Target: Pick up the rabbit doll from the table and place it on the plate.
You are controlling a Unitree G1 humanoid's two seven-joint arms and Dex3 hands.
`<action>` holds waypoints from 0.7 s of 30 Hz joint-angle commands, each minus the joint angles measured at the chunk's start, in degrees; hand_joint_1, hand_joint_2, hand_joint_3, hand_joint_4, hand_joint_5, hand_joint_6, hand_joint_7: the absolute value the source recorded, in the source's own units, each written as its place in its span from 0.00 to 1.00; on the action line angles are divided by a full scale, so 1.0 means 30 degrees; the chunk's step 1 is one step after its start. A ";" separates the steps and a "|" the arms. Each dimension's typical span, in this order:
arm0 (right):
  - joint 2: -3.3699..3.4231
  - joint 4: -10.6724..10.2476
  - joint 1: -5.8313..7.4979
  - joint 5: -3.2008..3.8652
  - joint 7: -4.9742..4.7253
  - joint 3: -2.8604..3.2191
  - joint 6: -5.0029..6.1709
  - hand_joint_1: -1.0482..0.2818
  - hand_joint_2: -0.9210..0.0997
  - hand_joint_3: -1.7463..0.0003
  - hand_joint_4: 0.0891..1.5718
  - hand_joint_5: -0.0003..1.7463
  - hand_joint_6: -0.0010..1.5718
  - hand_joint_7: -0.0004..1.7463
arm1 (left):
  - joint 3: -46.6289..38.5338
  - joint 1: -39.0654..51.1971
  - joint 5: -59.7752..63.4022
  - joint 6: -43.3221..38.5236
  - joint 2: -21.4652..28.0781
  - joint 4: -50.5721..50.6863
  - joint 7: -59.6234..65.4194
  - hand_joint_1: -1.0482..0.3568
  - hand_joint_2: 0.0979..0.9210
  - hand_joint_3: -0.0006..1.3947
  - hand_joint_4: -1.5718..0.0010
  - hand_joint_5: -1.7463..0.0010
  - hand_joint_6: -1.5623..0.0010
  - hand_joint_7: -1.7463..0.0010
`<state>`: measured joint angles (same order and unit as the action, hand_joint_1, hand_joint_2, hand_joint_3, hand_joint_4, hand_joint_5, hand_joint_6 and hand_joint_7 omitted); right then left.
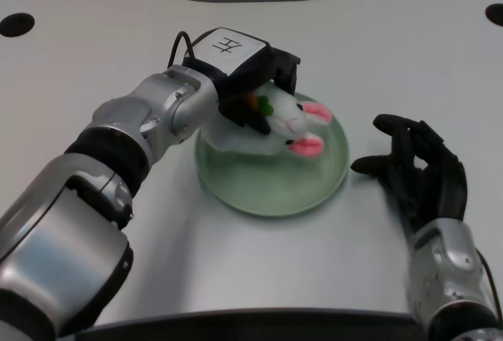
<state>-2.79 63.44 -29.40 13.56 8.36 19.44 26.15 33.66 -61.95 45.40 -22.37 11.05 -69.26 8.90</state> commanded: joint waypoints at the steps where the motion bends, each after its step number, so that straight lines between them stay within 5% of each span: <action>1: 0.0163 -0.0297 0.0309 -0.0016 -0.0238 -0.0125 -0.0387 0.47 0.00 0.77 0.43 0.74 0.42 0.54 | 0.0445 -0.0644 0.0327 0.0171 0.0217 -0.0111 -0.0385 0.40 0.93 0.00 0.61 0.56 0.56 0.78; 3: 0.0129 -0.0264 0.0291 -0.0050 -0.0241 -0.0191 -0.0295 0.47 0.00 0.76 0.43 0.74 0.42 0.54 | 0.0623 -0.0742 0.0422 0.0281 0.0246 -0.0118 -0.0725 0.31 0.98 0.01 0.75 0.78 0.68 0.95; 8: 0.0085 -0.0113 0.0278 -0.0096 -0.0306 -0.0276 -0.0158 0.47 0.00 0.77 0.43 0.74 0.42 0.54 | 0.1086 -0.0783 0.0848 0.0308 0.0401 0.0024 -0.0591 0.12 1.00 0.02 0.98 0.98 0.97 1.00; 13: 0.0234 -0.0525 0.0450 0.0085 -0.0234 -0.0276 -0.0345 0.48 0.00 0.76 0.42 0.74 0.42 0.54 | 0.1259 -0.0845 0.1031 0.0158 0.0553 0.0109 -0.0254 0.01 1.00 0.06 1.00 1.00 1.00 1.00; 17: 0.0138 -0.0271 0.0259 0.0003 -0.0327 -0.0284 -0.0388 0.47 0.00 0.76 0.42 0.74 0.42 0.54 | 0.0987 -0.0787 0.0678 -0.0439 0.0834 0.0330 -0.0068 0.00 1.00 0.07 1.00 1.00 1.00 1.00; 21: 0.0077 0.0029 0.0119 0.0164 -0.0117 -0.0115 -0.0292 0.45 0.00 0.78 0.43 0.74 0.42 0.54 | 0.0363 -0.0729 0.0082 -0.0865 0.1468 0.1020 -0.0713 0.02 1.00 0.07 1.00 1.00 1.00 1.00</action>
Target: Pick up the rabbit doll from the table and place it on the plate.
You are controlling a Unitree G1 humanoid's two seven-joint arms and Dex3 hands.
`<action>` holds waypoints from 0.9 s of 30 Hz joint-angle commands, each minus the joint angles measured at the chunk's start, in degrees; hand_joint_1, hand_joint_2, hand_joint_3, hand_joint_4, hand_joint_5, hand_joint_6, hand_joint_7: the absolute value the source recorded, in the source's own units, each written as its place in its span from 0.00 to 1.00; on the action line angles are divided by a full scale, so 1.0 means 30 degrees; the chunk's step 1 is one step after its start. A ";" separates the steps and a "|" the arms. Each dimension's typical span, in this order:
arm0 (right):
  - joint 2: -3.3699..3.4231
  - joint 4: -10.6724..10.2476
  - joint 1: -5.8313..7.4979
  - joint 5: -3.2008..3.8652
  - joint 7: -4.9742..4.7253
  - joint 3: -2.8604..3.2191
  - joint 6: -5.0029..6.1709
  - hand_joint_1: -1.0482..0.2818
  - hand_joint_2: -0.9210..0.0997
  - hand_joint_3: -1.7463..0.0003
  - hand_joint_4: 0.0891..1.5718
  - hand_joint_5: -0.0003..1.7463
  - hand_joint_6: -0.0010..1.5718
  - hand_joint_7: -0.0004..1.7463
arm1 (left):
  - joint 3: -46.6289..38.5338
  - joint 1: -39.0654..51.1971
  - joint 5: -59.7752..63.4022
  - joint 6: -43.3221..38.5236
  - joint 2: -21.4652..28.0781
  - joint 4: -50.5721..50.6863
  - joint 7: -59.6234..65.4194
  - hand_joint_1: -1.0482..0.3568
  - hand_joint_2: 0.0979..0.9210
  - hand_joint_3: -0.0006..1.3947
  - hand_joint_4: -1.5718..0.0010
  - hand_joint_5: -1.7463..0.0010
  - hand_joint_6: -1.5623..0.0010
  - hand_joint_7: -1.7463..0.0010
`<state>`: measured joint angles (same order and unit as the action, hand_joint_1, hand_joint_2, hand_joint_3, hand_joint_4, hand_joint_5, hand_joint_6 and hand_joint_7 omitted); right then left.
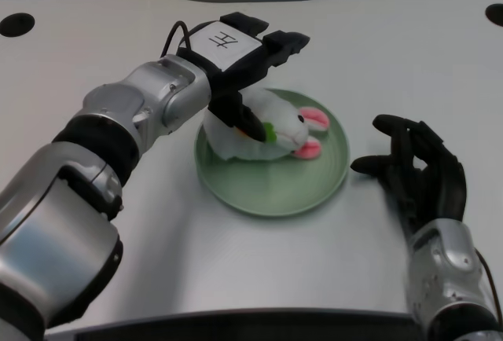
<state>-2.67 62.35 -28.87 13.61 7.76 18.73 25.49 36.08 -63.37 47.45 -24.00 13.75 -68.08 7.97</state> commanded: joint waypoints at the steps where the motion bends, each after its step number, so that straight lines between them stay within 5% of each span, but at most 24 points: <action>1: 0.0005 0.0430 -0.0074 0.0123 0.0073 0.0115 -0.0082 0.45 0.00 0.78 0.43 0.74 0.42 0.54 | -0.0645 -0.0200 -0.0800 -0.0406 0.0780 0.0873 -0.0556 0.03 1.00 0.07 1.00 1.00 1.00 1.00; 8: 0.0053 -0.0089 0.0050 -0.0065 -0.0207 -0.0106 -0.0332 0.48 0.00 0.75 0.42 0.75 0.42 0.54 | -0.3496 0.1569 -0.4007 -0.1566 0.2947 0.3025 -0.2174 0.08 1.00 0.09 1.00 1.00 1.00 1.00; 16: -0.0007 -0.0237 0.0097 -0.0076 -0.0081 -0.0209 -0.0387 0.47 0.00 0.76 0.42 0.76 0.42 0.55 | -0.7554 0.5416 -0.8644 -0.2022 0.3925 0.5351 -0.3166 0.19 1.00 0.19 0.94 0.96 0.94 0.97; 19: 0.0032 -0.0532 0.0088 -0.0056 -0.0436 -0.0234 -0.0908 0.48 0.00 0.75 0.42 0.75 0.41 0.55 | -0.8625 0.6747 -0.9961 -0.1973 0.3973 0.6118 -0.3774 0.22 1.00 0.18 0.92 0.94 0.92 0.97; 22: -0.0009 -0.0687 0.0110 -0.0217 -0.0664 -0.0369 -0.1040 0.49 0.00 0.75 0.42 0.76 0.41 0.55 | -0.9829 0.8368 -1.1659 -0.1303 0.3526 0.7345 -0.4417 0.23 1.00 0.19 0.89 0.91 0.90 0.96; 25: -0.0041 -0.0352 -0.0014 0.0141 -0.0180 -0.0138 -0.0938 0.49 0.00 0.75 0.43 0.76 0.41 0.55 | -1.0626 0.9797 -1.2869 -0.0730 0.3173 0.8669 -0.4957 0.25 1.00 0.21 0.87 0.89 0.87 0.96; 27: -0.0053 -0.0271 -0.0029 0.0140 -0.0122 -0.0121 -0.0852 0.48 0.00 0.76 0.44 0.76 0.42 0.55 | -1.1021 1.0774 -1.3507 0.0007 0.3026 0.9805 -0.5361 0.26 1.00 0.24 0.86 0.87 0.87 0.96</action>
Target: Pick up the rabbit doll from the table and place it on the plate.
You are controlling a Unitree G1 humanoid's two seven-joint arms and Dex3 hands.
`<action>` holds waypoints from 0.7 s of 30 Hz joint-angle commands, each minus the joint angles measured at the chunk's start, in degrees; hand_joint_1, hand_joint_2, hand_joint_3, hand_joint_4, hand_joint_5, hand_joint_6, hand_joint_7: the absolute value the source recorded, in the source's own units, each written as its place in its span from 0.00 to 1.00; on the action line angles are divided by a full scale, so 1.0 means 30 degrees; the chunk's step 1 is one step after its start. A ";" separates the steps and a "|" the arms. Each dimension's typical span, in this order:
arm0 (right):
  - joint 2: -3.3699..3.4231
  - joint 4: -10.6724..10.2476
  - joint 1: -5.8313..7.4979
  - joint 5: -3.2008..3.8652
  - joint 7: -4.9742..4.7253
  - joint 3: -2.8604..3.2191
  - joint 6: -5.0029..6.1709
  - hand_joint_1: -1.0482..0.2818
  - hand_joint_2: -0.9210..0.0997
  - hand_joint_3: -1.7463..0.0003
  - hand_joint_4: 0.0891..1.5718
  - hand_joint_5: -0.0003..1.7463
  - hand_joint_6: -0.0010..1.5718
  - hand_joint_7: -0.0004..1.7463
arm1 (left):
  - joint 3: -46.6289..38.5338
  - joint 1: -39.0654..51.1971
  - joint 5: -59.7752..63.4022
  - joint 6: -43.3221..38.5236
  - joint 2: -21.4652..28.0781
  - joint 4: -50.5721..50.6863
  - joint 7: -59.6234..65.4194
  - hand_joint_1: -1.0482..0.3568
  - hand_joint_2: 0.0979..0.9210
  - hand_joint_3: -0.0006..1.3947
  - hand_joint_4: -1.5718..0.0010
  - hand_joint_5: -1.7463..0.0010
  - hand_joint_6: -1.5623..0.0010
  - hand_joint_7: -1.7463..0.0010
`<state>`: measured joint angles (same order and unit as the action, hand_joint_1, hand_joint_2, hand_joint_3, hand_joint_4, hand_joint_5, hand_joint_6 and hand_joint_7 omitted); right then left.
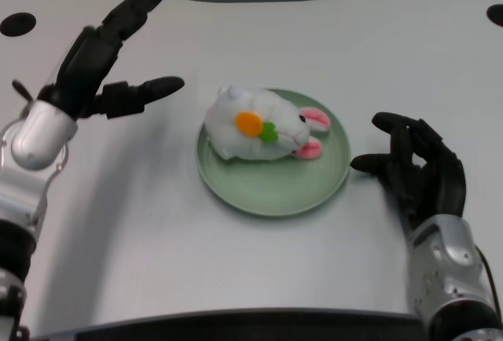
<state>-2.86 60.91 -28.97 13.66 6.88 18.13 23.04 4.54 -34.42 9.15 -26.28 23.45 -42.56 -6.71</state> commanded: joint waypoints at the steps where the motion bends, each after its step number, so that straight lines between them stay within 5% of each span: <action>1: 0.0015 0.0194 0.0006 0.0096 0.0133 0.0078 -0.0041 0.48 0.00 0.76 0.44 0.76 0.42 0.55 | -0.0653 0.1465 -0.0937 0.1125 -0.0270 0.1784 -0.0607 0.26 1.00 0.26 0.89 0.76 0.85 0.97; 3: 0.0029 0.0061 0.0043 0.0013 -0.0024 0.0044 -0.0100 0.49 0.00 0.77 0.45 0.75 0.42 0.55 | -0.1172 0.2388 -0.1775 0.2219 -0.0670 0.3105 -0.0791 0.26 1.00 0.28 0.92 0.60 0.82 0.97; 12: -0.0060 0.0282 -0.0074 -0.0043 0.0097 0.0015 0.0091 0.47 0.00 0.76 0.46 0.76 0.43 0.55 | -0.3076 0.5785 -0.5207 0.8747 -0.2516 0.9591 -0.0848 0.32 1.00 0.36 0.75 0.43 0.69 0.93; 16: -0.0020 0.0233 -0.0079 -0.0052 -0.0091 0.0025 -0.0122 0.47 0.00 0.77 0.47 0.75 0.42 0.55 | -0.3946 0.7456 -0.7533 1.1780 -0.3552 1.2530 -0.1110 0.35 1.00 0.38 0.82 0.26 0.67 0.93; 21: -0.0065 0.0296 -0.0108 -0.0001 0.0087 0.0067 -0.0029 0.47 0.00 0.77 0.46 0.76 0.42 0.55 | -0.4391 0.9146 -0.8126 1.3269 -0.4322 1.4446 -0.0530 0.37 1.00 0.40 0.79 0.20 0.62 0.90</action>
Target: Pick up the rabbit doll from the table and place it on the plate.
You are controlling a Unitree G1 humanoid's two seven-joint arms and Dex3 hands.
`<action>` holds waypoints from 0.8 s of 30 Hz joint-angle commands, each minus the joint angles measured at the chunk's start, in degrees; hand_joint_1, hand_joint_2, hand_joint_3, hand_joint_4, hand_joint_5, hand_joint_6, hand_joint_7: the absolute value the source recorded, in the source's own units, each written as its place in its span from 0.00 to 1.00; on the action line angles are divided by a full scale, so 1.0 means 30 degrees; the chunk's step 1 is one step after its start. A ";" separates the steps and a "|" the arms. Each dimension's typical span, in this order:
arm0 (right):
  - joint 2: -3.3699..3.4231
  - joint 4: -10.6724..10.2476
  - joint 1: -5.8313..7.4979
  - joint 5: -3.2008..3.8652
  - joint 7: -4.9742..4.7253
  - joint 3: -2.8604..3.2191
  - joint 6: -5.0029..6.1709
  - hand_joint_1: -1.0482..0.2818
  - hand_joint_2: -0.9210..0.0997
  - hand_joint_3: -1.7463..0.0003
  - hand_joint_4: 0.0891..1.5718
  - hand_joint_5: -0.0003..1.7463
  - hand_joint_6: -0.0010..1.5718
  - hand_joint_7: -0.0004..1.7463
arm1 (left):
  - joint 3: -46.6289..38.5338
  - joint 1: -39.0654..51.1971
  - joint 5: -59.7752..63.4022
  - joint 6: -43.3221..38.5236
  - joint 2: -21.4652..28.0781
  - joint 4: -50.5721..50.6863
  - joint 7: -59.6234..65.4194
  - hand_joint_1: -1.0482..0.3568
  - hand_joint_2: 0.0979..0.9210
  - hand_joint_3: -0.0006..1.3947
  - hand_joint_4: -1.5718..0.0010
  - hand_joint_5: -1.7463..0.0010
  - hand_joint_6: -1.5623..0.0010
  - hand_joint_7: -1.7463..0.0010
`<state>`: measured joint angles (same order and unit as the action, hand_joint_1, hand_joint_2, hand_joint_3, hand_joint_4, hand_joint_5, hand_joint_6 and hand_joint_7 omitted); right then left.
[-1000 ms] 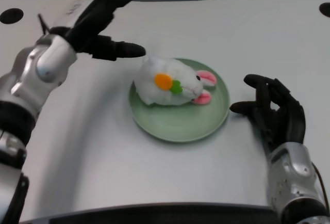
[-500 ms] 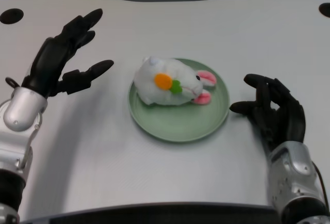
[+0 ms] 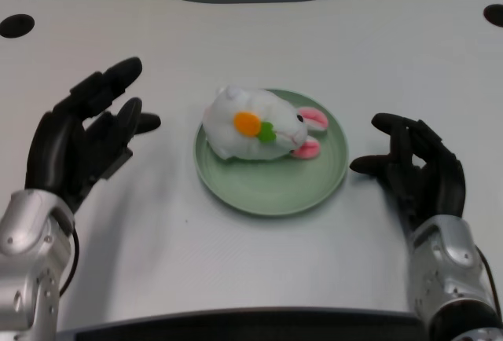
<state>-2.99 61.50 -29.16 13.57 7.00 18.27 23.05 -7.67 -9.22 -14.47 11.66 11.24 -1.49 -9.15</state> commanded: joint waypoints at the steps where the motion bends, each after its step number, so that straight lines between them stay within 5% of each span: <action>1: -0.0026 0.0121 -0.0038 -0.0031 -0.0004 -0.0008 0.0027 0.47 0.00 0.77 0.45 0.76 0.42 0.55 | -0.0381 0.0943 -0.0290 0.0805 -0.0361 0.0961 0.0383 0.37 1.00 0.39 0.78 0.20 0.61 0.90; 15: 0.0069 -0.0509 0.0237 -0.0243 -0.0357 -0.0250 -0.0049 0.47 0.00 0.77 0.44 0.76 0.41 0.57 | -0.1759 0.3976 -0.1354 0.2800 -0.2098 0.2762 0.1806 0.39 1.00 0.38 0.82 0.01 0.61 0.73; 24: 0.0229 -0.1218 0.0576 -0.0068 -0.0289 -0.0221 -0.0275 0.48 0.00 0.76 0.44 0.76 0.41 0.57 | -0.2401 0.4346 -0.1935 0.3541 -0.2071 0.2165 0.1454 0.40 1.00 0.42 0.85 0.00 0.63 0.63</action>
<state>-2.72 58.68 -27.96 13.13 6.11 17.71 22.96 -14.41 2.91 -19.87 22.17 4.81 5.89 -4.34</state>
